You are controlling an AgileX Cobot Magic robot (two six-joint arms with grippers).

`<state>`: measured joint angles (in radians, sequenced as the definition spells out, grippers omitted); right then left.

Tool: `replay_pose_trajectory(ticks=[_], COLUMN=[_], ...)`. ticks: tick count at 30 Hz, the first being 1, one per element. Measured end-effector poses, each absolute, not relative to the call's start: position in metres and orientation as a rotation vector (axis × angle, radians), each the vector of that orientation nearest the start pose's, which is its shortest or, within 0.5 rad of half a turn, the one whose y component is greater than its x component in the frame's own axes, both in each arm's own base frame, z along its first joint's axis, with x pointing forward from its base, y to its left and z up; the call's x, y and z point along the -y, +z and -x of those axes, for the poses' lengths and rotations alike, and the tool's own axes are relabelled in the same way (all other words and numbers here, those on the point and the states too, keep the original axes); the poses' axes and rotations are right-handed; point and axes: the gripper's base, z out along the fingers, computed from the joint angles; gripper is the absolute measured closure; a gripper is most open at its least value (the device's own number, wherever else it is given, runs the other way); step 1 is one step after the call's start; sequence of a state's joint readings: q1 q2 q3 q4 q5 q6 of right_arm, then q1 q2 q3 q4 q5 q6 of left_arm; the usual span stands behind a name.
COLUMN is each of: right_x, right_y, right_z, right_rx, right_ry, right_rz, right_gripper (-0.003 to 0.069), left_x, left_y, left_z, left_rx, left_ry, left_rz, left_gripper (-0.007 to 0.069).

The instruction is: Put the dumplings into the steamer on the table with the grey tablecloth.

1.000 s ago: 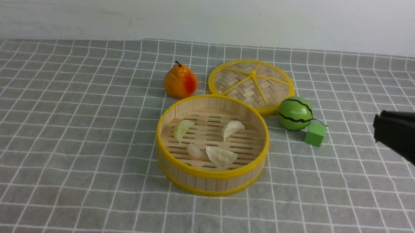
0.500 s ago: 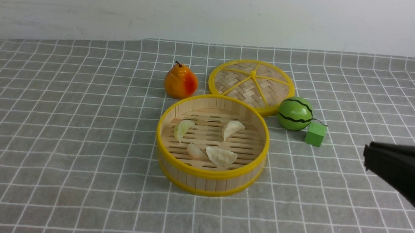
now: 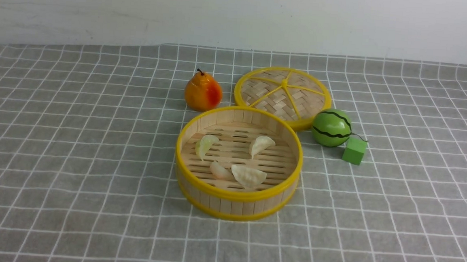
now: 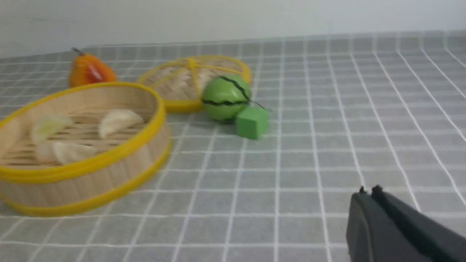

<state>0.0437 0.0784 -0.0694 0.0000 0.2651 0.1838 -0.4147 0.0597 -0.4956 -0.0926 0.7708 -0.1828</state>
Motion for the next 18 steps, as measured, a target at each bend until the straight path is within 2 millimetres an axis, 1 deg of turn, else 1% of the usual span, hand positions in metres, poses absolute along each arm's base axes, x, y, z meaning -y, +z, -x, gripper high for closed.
replay_pose_trajectory(ticks=[3,5,18], right_x=[0.001,0.002,0.003], right_y=[0.184,0.174,0.173], right_z=[-0.054,-0.053,-0.052], right_rx=[-1.812,-1.849,-1.863], right_ry=[0.131,0.111,0.096], right_rz=[-0.193,-0.214,-0.213], right_gripper=[0.068,0.068,0.068], left_x=[0.011,0.011,0.011], left_y=[0.301,0.301,0.301], left_z=[-0.011,-0.011,-0.011], left_rx=[-1.837,-1.837,-1.837], left_ry=[-0.526,-0.526,-0.526], left_rz=[-0.199,-0.199,-0.199], left_gripper=[0.0629,0.0627,0.0624])
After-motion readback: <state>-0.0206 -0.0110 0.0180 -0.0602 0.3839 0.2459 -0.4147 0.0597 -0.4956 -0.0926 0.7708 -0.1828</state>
